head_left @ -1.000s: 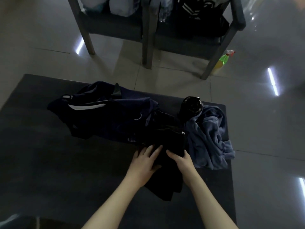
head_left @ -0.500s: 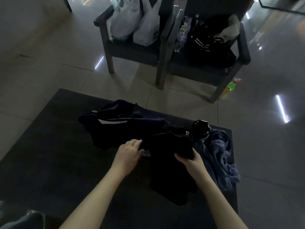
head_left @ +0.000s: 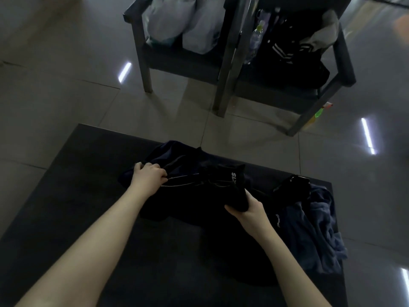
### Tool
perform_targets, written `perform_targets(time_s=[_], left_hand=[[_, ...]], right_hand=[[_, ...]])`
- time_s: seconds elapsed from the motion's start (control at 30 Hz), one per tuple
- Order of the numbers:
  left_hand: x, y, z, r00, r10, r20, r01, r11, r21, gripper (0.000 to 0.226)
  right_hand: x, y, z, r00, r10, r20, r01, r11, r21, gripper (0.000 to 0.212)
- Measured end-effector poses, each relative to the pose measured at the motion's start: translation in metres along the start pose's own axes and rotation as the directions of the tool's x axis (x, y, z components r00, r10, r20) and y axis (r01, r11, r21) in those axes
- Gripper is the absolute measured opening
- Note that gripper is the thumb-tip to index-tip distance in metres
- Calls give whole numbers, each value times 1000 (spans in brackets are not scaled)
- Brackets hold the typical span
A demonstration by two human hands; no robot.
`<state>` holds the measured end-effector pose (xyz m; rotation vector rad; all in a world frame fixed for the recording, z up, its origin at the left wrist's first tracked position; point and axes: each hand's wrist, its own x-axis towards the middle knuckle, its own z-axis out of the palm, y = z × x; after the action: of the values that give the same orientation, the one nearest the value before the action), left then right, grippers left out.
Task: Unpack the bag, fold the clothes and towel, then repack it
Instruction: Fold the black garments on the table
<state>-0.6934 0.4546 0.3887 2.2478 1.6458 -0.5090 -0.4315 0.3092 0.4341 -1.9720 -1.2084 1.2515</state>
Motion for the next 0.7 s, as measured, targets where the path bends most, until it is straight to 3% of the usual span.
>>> perform_targets(time_s=[0.1,0.2,0.33,0.53,0.7], left_hand=[[14,-8,-4,974,68,218,-94,990,109,42],[22,-9,1,949,111,296,-149,983,107,48],[29,-6,12,981,70,179,-85,994,75,26],[15,5,3,997,28,-68,-31,999,-39,25],[-17,22,-22,986,24,-167,-71,958,-277,30]], right_hand=[[7,3,0,999,30,-40,-31,999,-26,41],[11,5,-3,998,42,-50,-44,998,-40,40],[12,6,-5,998,31,-50,-34,998,-59,42],[8,1,-14,999,-25,-45,18,988,-154,42],[4,-14,-31,999,-34,-39,23,970,-241,53]])
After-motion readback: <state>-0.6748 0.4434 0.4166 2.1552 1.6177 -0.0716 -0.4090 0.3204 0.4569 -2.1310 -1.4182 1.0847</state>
